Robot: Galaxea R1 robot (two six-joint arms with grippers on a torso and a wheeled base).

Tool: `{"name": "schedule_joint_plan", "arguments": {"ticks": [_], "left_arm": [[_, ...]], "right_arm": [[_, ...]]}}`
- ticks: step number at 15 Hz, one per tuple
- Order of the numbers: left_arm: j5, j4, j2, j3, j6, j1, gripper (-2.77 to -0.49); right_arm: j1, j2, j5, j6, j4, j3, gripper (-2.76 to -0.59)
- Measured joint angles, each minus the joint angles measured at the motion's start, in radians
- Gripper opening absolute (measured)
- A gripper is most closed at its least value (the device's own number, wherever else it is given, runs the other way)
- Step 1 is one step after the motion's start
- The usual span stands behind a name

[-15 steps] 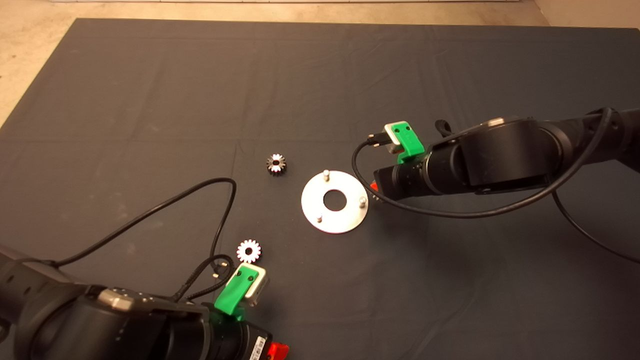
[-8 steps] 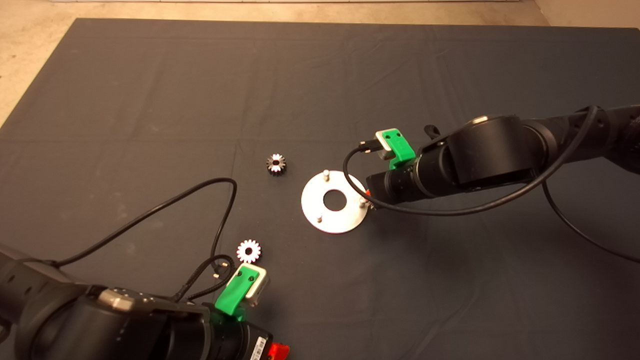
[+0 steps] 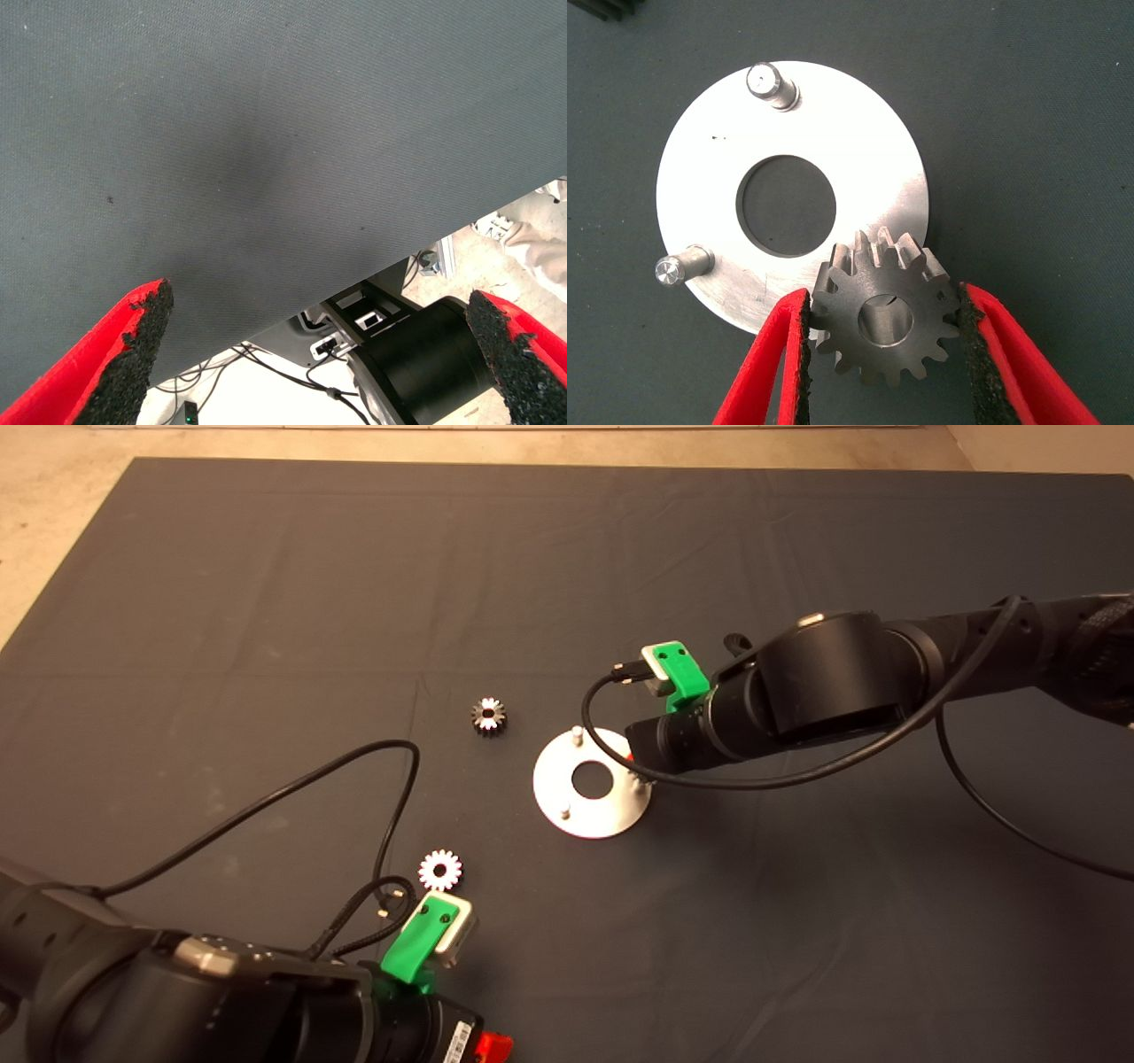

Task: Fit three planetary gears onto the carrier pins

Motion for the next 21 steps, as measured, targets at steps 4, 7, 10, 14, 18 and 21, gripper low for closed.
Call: {"name": "schedule_joint_plan", "arguments": {"ticks": [4,7,10,14,18,21], "left_arm": [[0.000,0.000,0.000,0.000,0.000,0.000,-0.90],[0.000,0.000,0.000,0.000,0.000,0.000,-0.90],[0.000,0.000,0.000,0.000,0.000,0.000,-0.90],[0.000,0.000,0.000,0.000,0.000,0.000,-0.90],[0.000,0.000,0.000,0.000,0.000,0.000,-0.90],[0.000,0.000,0.000,0.000,0.000,0.000,-0.90]], "right_arm": [[0.000,0.028,-0.012,-0.004,0.008,0.000,-2.44],[0.000,0.048,-0.047,-0.007,0.009,0.000,-2.43],[0.000,0.054,-0.046,-0.007,0.009,0.000,-2.44],[0.000,0.054,-0.048,-0.008,0.010,0.000,-2.44],[0.000,0.054,-0.048,-0.012,0.014,0.000,-2.44],[0.000,0.054,-0.048,-0.017,0.016,0.000,-2.44]]}}
